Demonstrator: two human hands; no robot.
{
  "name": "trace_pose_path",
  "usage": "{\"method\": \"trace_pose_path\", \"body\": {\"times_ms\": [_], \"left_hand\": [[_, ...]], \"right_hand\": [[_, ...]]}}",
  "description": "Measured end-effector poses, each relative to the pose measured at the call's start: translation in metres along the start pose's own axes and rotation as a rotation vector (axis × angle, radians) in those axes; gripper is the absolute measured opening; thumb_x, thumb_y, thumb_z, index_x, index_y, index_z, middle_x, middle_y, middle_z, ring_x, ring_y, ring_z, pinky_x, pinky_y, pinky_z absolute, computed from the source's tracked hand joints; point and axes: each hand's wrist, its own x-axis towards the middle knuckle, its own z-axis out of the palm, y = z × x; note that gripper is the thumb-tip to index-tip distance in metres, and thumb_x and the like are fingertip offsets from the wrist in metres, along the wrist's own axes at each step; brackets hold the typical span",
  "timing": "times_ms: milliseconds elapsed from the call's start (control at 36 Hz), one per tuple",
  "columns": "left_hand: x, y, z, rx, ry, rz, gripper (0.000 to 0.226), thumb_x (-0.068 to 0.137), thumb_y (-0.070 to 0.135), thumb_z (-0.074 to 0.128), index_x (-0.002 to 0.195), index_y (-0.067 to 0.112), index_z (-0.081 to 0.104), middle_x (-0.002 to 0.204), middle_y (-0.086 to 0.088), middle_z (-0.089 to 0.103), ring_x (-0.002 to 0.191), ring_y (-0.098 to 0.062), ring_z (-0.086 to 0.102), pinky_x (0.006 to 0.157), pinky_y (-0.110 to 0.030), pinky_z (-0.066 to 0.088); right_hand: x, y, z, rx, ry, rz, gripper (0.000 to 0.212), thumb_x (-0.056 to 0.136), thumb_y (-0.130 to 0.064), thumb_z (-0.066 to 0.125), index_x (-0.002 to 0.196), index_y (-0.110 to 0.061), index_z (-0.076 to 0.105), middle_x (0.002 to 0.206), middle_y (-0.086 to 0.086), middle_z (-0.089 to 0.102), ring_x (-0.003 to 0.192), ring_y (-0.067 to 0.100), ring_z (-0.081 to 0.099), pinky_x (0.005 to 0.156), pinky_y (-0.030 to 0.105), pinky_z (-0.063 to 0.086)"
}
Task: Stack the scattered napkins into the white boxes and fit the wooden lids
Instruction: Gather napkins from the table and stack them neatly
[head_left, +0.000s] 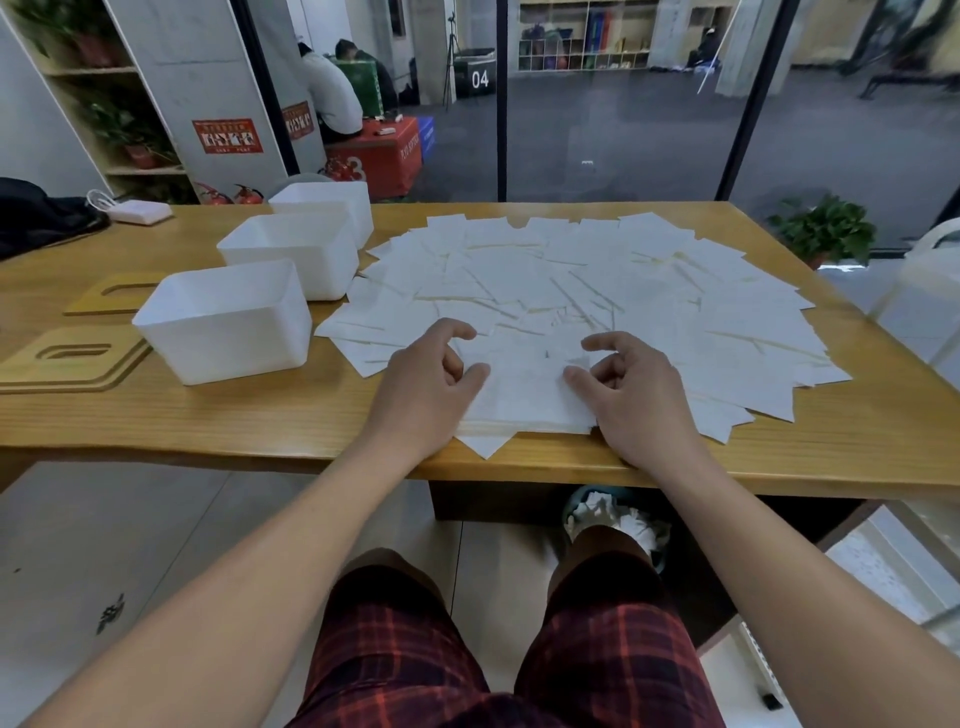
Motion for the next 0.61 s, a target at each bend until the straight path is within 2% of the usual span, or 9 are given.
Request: {"method": "trace_pose_path", "body": {"times_ms": [111,194,306,389,528,611], "left_hand": [[0.0,-0.004,-0.002,0.097,0.011,0.019,0.035,0.1,0.041,0.074,0.132,0.034,0.064,0.086,0.013,0.067,0.077,-0.005,0.063,0.073,-0.024,0.051],[0.004,-0.013,-0.01,0.144,0.069,0.029,0.027,0.102,0.042,0.07,0.128,0.033,0.066,0.096,0.014,0.064,0.082,-0.005,0.059,0.071,-0.023,0.046],[0.008,-0.033,-0.021,0.271,0.111,-0.017,0.018,0.107,0.034,0.061,0.123,0.028,0.066,0.106,0.013,0.064,0.101,-0.01,0.057,0.08,-0.028,0.047],[0.006,-0.045,-0.023,0.333,0.091,-0.053,0.024,0.107,0.037,0.058,0.126,0.024,0.067,0.112,0.008,0.064,0.113,-0.017,0.055,0.088,-0.032,0.05],[0.002,-0.044,-0.018,0.442,0.038,-0.024,0.042,0.104,0.055,0.057,0.128,0.023,0.067,0.116,0.002,0.063,0.113,-0.022,0.055,0.098,-0.043,0.052],[0.001,-0.042,-0.017,0.425,0.035,-0.04,0.049,0.101,0.061,0.058,0.129,0.022,0.066,0.112,0.005,0.063,0.111,-0.02,0.055,0.098,-0.044,0.052]], "right_hand": [[-0.003,-0.001,0.001,0.004,0.023,-0.006,0.036,0.094,-0.041,0.082,0.125,-0.031,0.066,0.102,-0.01,0.068,0.077,0.009,0.065,0.065,0.014,0.052],[-0.006,-0.001,-0.001,-0.031,0.046,-0.035,0.04,0.093,-0.038,0.083,0.128,-0.033,0.064,0.113,-0.013,0.061,0.079,0.009,0.059,0.071,0.012,0.049],[-0.011,-0.004,-0.002,-0.006,-0.024,-0.095,0.02,0.095,-0.033,0.081,0.112,-0.036,0.071,0.112,-0.015,0.06,0.083,0.014,0.06,0.074,0.018,0.049],[-0.012,-0.006,-0.003,0.011,-0.108,-0.161,0.012,0.095,-0.032,0.081,0.104,-0.037,0.075,0.113,-0.016,0.062,0.085,0.016,0.06,0.078,0.025,0.051],[-0.015,-0.004,-0.001,-0.046,-0.198,-0.201,0.007,0.093,-0.041,0.08,0.097,-0.038,0.076,0.109,-0.016,0.069,0.089,0.013,0.061,0.077,0.025,0.047],[-0.015,-0.003,0.001,-0.068,-0.201,-0.215,0.008,0.092,-0.041,0.082,0.097,-0.038,0.076,0.108,-0.017,0.07,0.091,0.011,0.062,0.077,0.024,0.047]]}}
